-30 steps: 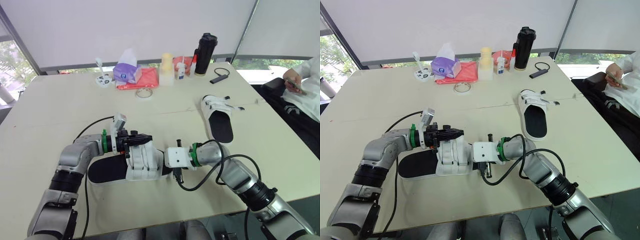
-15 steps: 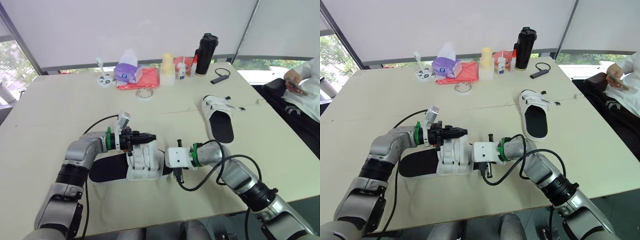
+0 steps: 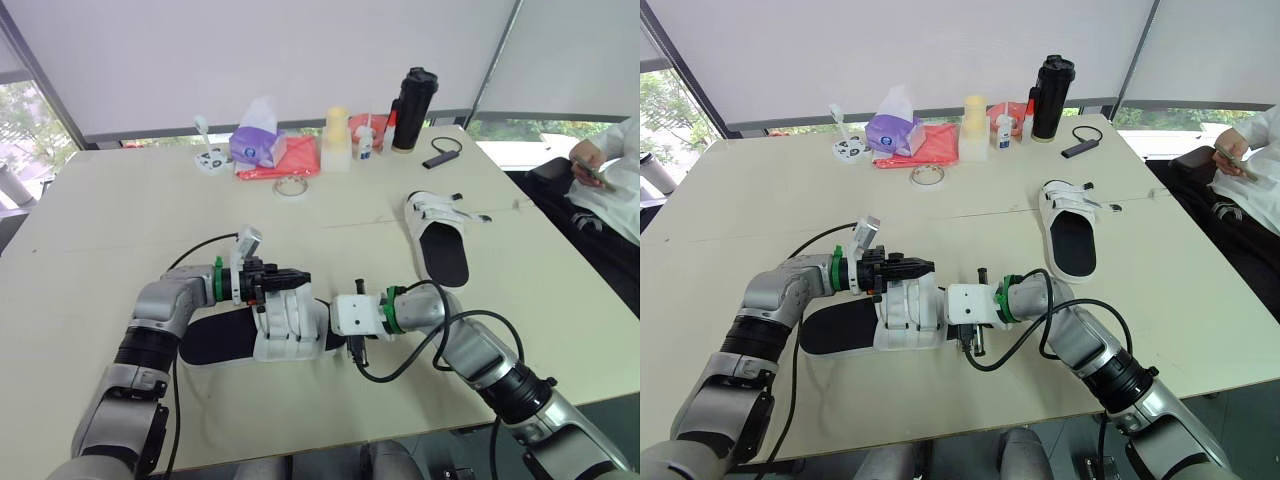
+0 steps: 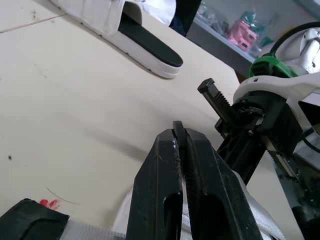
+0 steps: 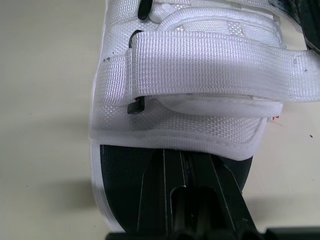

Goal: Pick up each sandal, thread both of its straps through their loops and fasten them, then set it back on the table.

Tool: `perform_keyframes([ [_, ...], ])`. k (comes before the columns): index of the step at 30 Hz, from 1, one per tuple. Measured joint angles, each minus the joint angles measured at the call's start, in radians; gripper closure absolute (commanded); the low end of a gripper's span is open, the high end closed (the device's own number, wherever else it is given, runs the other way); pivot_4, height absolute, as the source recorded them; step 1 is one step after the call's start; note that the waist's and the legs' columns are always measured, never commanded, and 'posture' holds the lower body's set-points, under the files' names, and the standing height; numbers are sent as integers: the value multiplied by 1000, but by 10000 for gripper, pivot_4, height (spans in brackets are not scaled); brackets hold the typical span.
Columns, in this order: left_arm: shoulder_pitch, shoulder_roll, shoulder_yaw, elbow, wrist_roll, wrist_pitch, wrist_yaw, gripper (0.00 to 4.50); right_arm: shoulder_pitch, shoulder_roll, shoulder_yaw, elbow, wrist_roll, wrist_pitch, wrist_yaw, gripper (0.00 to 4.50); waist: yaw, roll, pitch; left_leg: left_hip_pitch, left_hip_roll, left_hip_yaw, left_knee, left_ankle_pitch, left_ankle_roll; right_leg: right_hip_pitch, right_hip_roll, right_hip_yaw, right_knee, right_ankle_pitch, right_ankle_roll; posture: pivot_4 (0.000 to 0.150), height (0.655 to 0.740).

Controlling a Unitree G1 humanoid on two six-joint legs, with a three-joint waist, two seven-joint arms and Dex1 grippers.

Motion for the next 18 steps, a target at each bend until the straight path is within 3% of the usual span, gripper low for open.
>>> perform_keyframes([
  [11,0,17,3,0,-15,67,19,44154,-1,0,2,0,0,0,-1,45000,0,0,0,0,0,0,0,0,0,0,0,0,1,0,0,1500,7400],
  [18,-13,102,-83,-60,38,77,22,44154,-3,1,9,0,0,0,-7,45000,-11,0,0,1,0,0,0,0,0,0,0,0,1,0,0,1500,7400],
])
